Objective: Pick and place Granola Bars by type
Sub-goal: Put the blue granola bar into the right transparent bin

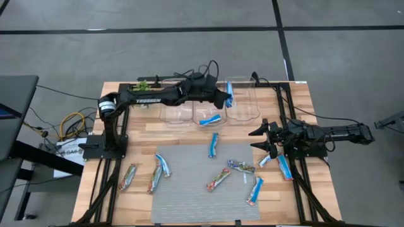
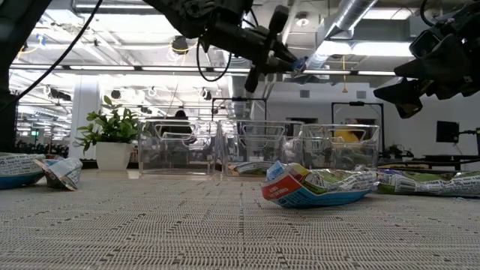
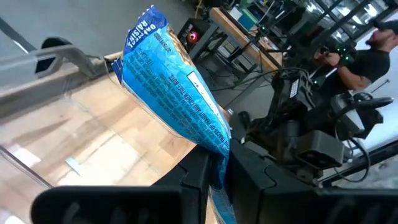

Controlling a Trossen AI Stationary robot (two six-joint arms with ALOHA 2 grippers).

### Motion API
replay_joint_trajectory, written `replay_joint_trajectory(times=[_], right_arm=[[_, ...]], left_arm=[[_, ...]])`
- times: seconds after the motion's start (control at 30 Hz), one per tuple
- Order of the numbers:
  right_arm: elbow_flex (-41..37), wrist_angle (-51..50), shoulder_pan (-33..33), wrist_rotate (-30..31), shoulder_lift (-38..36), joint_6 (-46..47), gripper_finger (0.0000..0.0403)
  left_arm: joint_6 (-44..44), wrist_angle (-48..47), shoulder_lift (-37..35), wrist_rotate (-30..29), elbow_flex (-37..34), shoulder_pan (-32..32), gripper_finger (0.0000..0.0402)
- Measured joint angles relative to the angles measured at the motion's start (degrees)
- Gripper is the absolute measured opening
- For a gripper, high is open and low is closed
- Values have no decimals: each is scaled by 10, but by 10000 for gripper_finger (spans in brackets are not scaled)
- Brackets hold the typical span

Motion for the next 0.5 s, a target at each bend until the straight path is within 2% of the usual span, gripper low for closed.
replay_joint_trajectory(times=[0.23,0.5], right_arm=[[0,0,0,0,0,0,255],[0,0,0,1,0,0,255]], left_arm=[[102,1,11,2,22,1,41],[305,-121,92,13,162,-2,41]])
